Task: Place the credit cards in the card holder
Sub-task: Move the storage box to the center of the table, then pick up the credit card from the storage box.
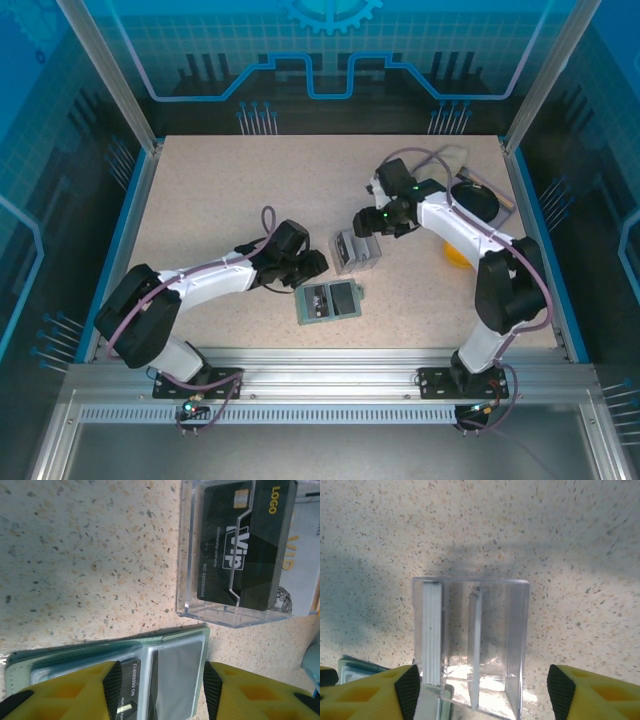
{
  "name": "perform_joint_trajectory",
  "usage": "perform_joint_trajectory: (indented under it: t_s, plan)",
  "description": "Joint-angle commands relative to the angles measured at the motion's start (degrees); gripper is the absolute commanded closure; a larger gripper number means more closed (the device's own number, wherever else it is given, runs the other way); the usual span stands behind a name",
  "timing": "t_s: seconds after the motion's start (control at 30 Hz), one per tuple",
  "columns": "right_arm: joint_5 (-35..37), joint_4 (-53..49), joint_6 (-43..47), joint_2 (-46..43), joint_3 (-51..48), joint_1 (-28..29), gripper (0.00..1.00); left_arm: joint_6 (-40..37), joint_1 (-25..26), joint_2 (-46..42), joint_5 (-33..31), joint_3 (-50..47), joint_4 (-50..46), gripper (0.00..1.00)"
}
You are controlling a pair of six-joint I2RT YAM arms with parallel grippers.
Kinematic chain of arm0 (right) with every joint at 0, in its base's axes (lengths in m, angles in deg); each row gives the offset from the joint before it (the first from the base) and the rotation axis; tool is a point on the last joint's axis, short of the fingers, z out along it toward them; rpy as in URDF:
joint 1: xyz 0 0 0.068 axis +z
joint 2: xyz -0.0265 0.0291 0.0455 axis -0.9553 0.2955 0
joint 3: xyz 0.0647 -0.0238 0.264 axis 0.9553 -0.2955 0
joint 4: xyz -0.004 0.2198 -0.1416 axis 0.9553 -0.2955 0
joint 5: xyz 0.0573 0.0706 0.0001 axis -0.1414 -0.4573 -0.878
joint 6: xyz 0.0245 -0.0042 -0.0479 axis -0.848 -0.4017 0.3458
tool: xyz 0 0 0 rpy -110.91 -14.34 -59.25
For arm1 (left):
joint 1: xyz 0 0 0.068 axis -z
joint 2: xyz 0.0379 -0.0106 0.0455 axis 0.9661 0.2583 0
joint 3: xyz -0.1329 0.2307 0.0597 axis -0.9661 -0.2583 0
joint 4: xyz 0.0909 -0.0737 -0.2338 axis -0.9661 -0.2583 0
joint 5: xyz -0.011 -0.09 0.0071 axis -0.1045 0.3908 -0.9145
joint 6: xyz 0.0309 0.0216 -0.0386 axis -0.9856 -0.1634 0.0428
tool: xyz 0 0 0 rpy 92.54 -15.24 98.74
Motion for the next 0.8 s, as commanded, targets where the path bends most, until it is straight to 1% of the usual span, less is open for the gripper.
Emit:
perform_joint_trajectory:
  t_s: [0.0, 0.1, 0.2, 0.27, 0.53, 0.7, 0.77]
  plan:
    - [8.44, -3.86, 1.90, -0.46, 2.59, 4.65, 0.34, -0.30, -1.68, -2.15, -0.58, -0.46, -1.73, 0.49]
    - [12.64, -4.98, 1.89, 2.28, 4.20, 8.10, 0.46, -0.31, -2.19, -2.74, -0.75, -0.96, -1.80, 0.47]
    - [21.12, -7.03, 1.08, 5.35, 6.48, 10.29, 0.51, -0.12, -2.69, -3.18, -0.73, -1.39, -1.71, 0.45]
    - [25.21, -7.42, 0.67, 6.63, 6.86, 10.86, 0.51, -0.18, -2.77, -3.36, -0.67, -1.48, -1.63, 0.44]
    - [22.06, -8.17, 1.10, 10.61, 9.16, 11.26, 0.53, -0.27, -2.73, -3.18, -0.82, -1.62, -1.21, 0.41]
    - [14.82, -6.17, 0.64, 10.49, 10.68, 12.60, 0.51, 0.19, -3.31, -4.59, -2.42, -2.74, -2.05, 0.39]
    - [14.26, -6.37, 0.01, 11.66, 11.68, 13.50, 0.51, 0.50, -3.85, -5.19, -2.43, -3.48, -2.06, 0.38]
